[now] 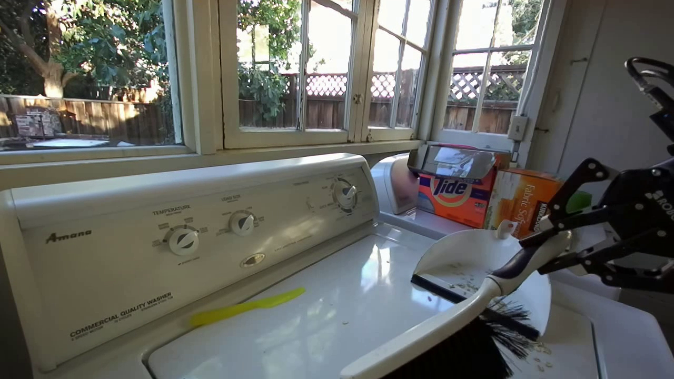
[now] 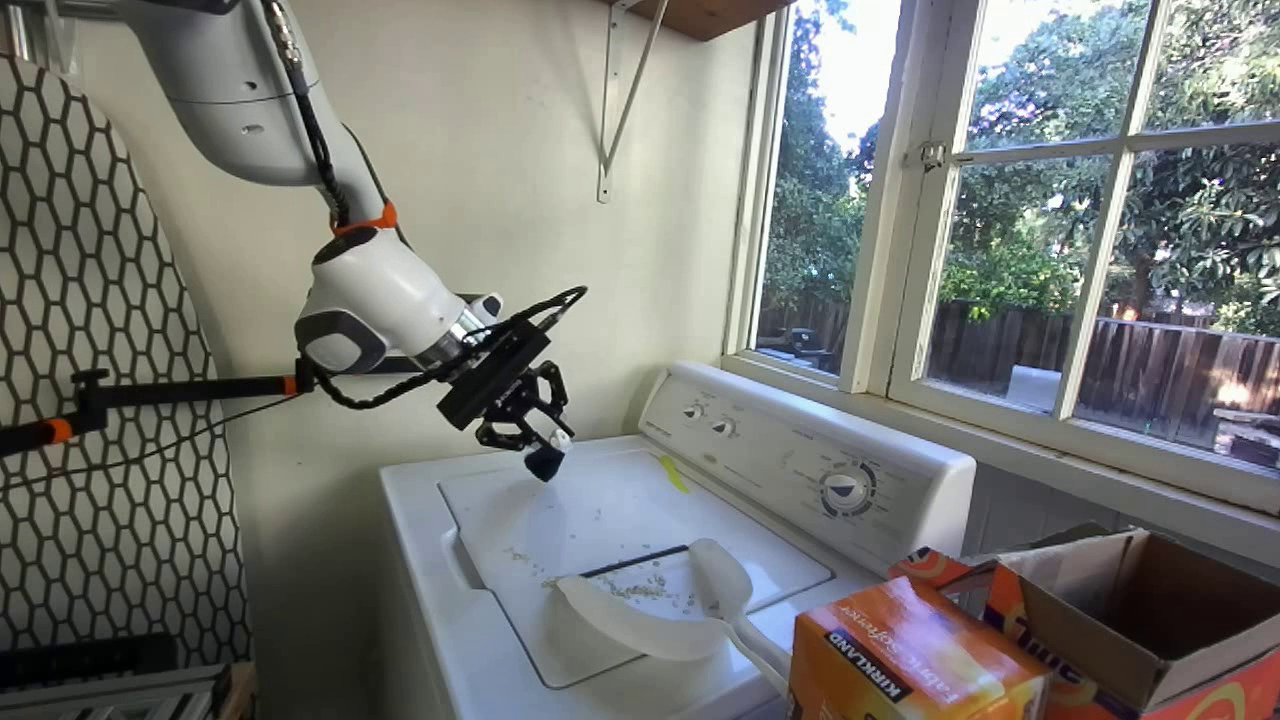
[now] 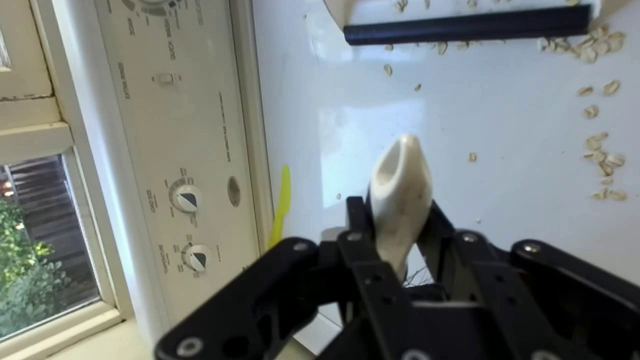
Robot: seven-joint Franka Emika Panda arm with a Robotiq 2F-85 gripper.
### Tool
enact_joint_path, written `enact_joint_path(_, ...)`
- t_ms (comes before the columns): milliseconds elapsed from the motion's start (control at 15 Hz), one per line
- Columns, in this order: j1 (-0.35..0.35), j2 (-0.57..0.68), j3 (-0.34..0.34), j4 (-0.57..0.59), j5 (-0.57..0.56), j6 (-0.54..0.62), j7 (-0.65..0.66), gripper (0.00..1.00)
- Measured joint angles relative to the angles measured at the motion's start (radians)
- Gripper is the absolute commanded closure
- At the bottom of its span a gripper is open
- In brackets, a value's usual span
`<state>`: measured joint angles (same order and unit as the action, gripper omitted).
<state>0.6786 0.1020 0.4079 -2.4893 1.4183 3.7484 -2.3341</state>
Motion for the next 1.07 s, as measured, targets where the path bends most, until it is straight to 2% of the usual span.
enact_joint_path(333, -0.003, 0.010, -0.003, 0.001, -0.088, -0.093, 0.001, 0.93)
enact_joint_path(533, -0.009, 0.023, -0.010, 0.000, -0.098, -0.125, 0.000, 0.93)
enact_joint_path(733, -0.018, 0.046, -0.029, -0.004, -0.059, -0.127, -0.012, 0.93)
enact_joint_path(1067, -0.023, 0.074, -0.059, -0.005, 0.083, -0.118, -0.072, 0.93)
